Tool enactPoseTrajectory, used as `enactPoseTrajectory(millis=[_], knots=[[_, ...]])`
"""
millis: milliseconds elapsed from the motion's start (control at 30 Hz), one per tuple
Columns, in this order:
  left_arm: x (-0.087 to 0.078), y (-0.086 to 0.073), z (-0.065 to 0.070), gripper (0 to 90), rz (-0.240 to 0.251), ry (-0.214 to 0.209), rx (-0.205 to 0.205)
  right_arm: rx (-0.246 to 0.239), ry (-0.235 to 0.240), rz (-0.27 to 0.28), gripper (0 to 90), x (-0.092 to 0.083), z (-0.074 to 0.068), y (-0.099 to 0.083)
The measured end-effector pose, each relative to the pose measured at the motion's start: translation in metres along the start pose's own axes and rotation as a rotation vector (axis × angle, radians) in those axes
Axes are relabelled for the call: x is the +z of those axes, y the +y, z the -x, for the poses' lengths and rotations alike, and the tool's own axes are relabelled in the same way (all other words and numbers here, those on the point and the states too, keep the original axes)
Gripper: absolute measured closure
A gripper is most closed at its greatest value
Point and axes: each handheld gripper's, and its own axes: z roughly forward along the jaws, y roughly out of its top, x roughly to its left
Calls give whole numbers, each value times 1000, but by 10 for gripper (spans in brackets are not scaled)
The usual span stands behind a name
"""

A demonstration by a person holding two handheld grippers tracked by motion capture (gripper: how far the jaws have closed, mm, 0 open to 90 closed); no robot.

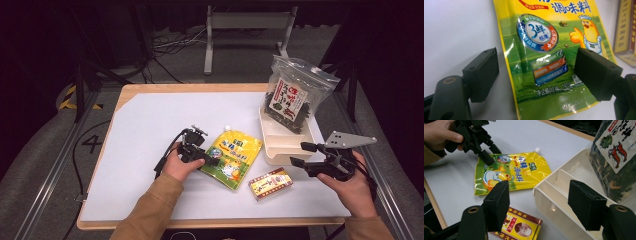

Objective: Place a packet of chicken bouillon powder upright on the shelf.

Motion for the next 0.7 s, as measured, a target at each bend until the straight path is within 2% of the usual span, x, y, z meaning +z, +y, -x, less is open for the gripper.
enactPoseTrajectory(millis=[133,167,367,400,433,600,667,700], knots=[[4,0,4,194,10,0,26,-1,0,-2,335,1,0,0],[4,0,6,195,12,12,32,-1,-2,-3,335,1,-1,0],[6,-2,10,206,26,27,30,-8,-2,3,335,4,-2,1],[4,-2,9,233,21,-6,22,-9,0,4,336,5,-3,2],[5,-3,8,353,17,-38,8,-12,0,3,336,5,-4,2],[4,-5,8,405,38,-36,-7,-17,6,-4,343,9,-6,3],[4,-7,7,455,60,-39,-30,-20,9,-7,346,11,-7,4],[3,-8,6,487,64,-36,-28,-21,11,-9,347,11,-7,4]])
